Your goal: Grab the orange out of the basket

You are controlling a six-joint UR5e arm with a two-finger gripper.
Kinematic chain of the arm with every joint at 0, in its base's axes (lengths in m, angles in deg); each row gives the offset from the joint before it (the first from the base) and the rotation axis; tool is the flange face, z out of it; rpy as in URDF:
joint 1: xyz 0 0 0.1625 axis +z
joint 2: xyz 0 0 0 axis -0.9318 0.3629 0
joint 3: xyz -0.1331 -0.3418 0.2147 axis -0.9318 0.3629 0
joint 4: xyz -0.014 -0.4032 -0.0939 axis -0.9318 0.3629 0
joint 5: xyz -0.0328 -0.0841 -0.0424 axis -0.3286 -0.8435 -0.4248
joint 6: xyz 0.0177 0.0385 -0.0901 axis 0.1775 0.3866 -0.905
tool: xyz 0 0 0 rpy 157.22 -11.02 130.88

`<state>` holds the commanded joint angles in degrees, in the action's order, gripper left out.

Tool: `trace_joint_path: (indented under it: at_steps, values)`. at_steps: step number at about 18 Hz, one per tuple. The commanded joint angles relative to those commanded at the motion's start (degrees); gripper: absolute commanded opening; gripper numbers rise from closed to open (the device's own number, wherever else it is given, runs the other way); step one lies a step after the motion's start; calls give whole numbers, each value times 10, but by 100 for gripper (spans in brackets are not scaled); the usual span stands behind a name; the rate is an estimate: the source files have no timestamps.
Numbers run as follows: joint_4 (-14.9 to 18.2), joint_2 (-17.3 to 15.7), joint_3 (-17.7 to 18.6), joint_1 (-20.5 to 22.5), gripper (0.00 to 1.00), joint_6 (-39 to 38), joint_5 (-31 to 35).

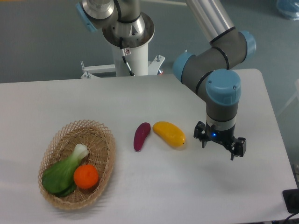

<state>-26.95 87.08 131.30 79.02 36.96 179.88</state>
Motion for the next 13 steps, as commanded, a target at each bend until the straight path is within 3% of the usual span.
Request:
trace_joint_path:
  at_steps: [8, 13]
  values:
    - [1, -4, 0, -4, 100, -3, -3]
    - [2, -7, 9, -39, 100, -93, -16]
